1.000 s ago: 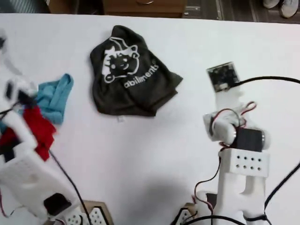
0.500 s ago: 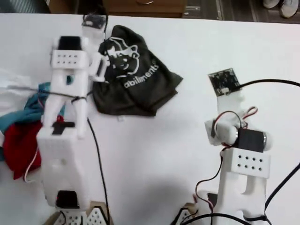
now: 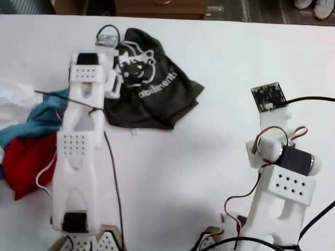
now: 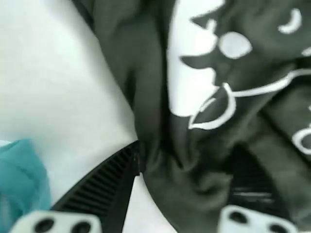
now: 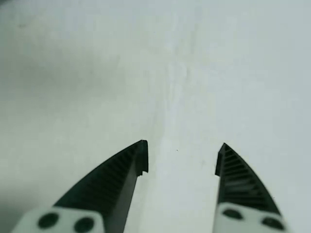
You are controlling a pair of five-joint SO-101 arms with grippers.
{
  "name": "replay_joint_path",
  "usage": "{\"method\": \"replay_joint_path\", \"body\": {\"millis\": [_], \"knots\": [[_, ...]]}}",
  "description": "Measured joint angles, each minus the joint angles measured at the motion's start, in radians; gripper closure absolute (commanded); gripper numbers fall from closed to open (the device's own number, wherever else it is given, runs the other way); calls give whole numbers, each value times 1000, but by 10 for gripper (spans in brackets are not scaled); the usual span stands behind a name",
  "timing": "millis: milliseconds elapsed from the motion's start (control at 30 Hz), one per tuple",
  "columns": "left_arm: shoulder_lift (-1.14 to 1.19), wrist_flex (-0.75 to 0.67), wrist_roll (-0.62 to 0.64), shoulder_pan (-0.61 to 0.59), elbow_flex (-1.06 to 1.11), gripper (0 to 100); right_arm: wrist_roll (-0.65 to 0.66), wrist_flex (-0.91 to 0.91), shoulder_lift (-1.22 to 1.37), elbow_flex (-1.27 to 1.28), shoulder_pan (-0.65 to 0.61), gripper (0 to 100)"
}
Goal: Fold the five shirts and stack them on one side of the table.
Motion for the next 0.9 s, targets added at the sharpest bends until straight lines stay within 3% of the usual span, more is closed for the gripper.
{"method": "replay_joint_path", "body": {"millis": [233, 433, 600, 900], "knots": [[11, 144, -20, 12, -173, 980, 0, 0, 0, 0, -2, 765], [-25, 160, -87, 28, -201, 980, -20, -11, 0, 0, -2, 765], [-276, 161, -87, 77, 44, 980, -120, -21, 0, 0, -3, 765], [-982, 161, -87, 201, 717, 979, -138, -21, 0, 0, -101, 765]]}}
